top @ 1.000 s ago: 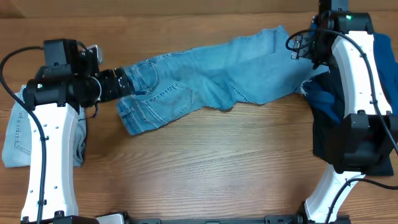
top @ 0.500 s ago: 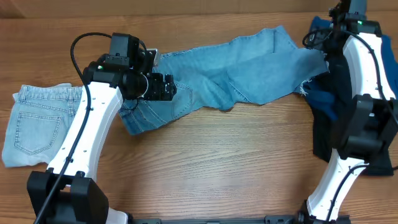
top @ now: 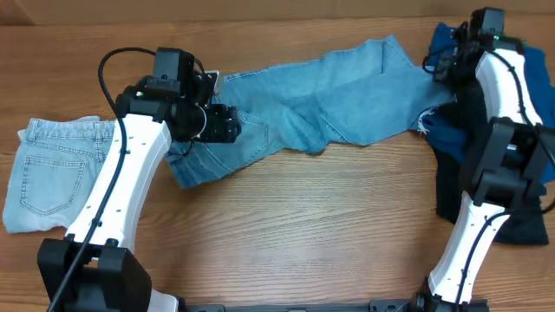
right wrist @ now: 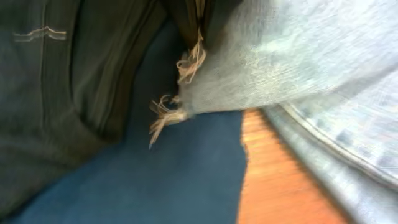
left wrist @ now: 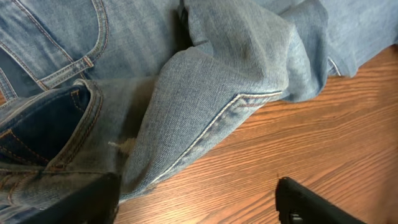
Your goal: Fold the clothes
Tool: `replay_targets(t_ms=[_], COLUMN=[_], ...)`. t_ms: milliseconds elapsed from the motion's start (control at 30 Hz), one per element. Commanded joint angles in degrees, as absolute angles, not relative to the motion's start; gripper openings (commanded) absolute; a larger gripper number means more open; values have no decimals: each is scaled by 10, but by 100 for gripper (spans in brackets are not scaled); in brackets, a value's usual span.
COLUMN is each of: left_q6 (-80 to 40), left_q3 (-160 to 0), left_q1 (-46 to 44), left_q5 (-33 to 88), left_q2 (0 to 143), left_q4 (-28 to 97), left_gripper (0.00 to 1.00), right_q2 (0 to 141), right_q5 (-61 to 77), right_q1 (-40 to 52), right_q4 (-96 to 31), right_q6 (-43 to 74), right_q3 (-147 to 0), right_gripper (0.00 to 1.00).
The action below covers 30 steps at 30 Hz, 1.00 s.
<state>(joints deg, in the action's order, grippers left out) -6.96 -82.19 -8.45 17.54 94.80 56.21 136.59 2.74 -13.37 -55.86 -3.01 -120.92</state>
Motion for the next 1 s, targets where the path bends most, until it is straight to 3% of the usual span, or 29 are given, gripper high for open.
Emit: replay_targets(t_ms=[0, 33, 67, 200, 233, 300, 400, 600, 700, 733, 900, 967], left_q6=[-64, -64, -64, -64, -64, -61, -62, -39, -36, -36, -36, -36], left_q3=[-823, -823, -823, -823, -823, -823, -823, -823, -823, -823, -823, -823], left_q1=[-87, -87, -87, -86, -86, -86, -86, -86, -87, -87, -87, -87], left_q5=[174, 174, 174, 174, 174, 172, 150, 96, 96, 97, 100, 101], left_q2=[951, 951, 951, 951, 951, 951, 951, 951, 951, 951, 951, 951], left_q4=[564, 566, 568, 569, 570, 570, 573, 564, 555, 555, 556, 557], left_gripper=[43, 20, 15, 14, 19, 51, 79, 88, 91, 91, 92, 92], right_q2=[1327, 1305, 1292, 1255, 1256, 1256, 1254, 1200, 1205, 1206, 1206, 1206], right_q5=[61, 61, 61, -17, -48, -74, -77, -51, -9, -8, -10, -9], right_q1=[-137, -141, -142, -144, -144, -146, -150, -152, -152, -152, -157, -159], right_q4=[-661, -738, -781, -966, -971, -971, -971, -971, -947, -917, -721, -645], right_q6=[11, 17, 17, 17, 18, 18, 22, 34, 25, 22, -7, -20], right_q3=[-1301, -1340, -1356, -1367, -1361, -1352, -1351, -1351, -1345, -1330, -1188, -1130], right_gripper=[4, 4, 4, 8, 8, 8, 4, 7, 31, 50, 63, 63])
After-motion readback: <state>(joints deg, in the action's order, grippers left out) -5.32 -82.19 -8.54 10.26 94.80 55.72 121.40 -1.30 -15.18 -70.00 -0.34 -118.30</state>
